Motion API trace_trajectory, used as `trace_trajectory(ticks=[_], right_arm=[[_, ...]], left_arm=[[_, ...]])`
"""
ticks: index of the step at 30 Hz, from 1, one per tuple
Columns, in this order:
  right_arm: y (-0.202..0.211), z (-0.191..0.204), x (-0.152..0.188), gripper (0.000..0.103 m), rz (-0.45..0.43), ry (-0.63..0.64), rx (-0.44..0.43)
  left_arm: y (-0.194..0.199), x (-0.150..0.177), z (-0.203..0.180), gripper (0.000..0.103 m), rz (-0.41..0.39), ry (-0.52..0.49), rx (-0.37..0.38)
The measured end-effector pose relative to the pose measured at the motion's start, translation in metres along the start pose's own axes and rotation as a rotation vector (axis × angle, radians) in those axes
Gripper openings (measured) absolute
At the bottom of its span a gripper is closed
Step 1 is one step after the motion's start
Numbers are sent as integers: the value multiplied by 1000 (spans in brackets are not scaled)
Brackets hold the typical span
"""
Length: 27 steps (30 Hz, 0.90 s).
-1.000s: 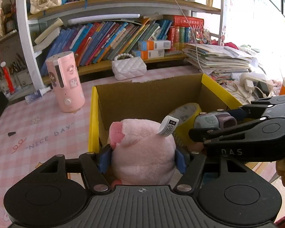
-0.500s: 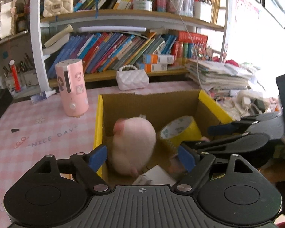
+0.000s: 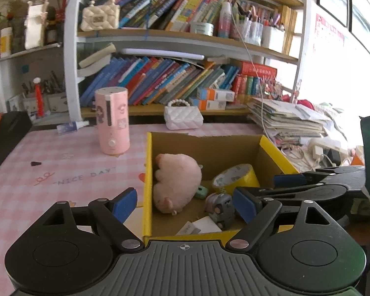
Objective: Organize objects
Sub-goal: 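Withdraw both open tools from the yellow box back over the table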
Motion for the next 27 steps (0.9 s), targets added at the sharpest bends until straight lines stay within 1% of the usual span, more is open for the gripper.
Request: trace_trajectory(ticks=[2, 4, 7, 10, 12, 15, 17, 20, 24, 27], right_arm=[[9, 3, 0, 65, -18, -6, 14], [19, 7, -1, 65, -41, -3, 33], [34, 17, -2, 69, -66, -2, 57], [51, 30, 1, 77, -82, 1, 68], [63, 39, 3, 78, -92, -13, 81], [76, 52, 11, 84, -84, -44, 95], [87, 62, 18, 94, -80, -60, 110], [100, 74, 33, 102, -62, -89, 155], [114, 93, 57, 103, -16, -73, 190], [122, 102, 66, 103, -5, -60, 220]], left_arm=[[9, 1, 5, 87, -17, 14, -7], [20, 4, 12, 87, -31, 36, -19], [36, 10, 22, 87, -40, 61, -42], [53, 18, 31, 92, -51, 73, -70], [65, 24, 38, 92, -48, 77, -84], [81, 34, 46, 95, -36, 77, -123], [92, 40, 52, 98, -29, 78, -156], [105, 50, 56, 99, -24, 70, -184], [118, 59, 59, 100, -16, 45, -188], [127, 65, 61, 100, -6, 45, -181]])
Point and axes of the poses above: each gripper's, at about its wrist camera, not at the fingertips, and y roughly against the way its jaws point, z to its left, x to its underside, the point moved 7 cm from there along -y, roughly the way its jaws point, and after that the axes turned 9 degrees about x, right-handed, at the moved point
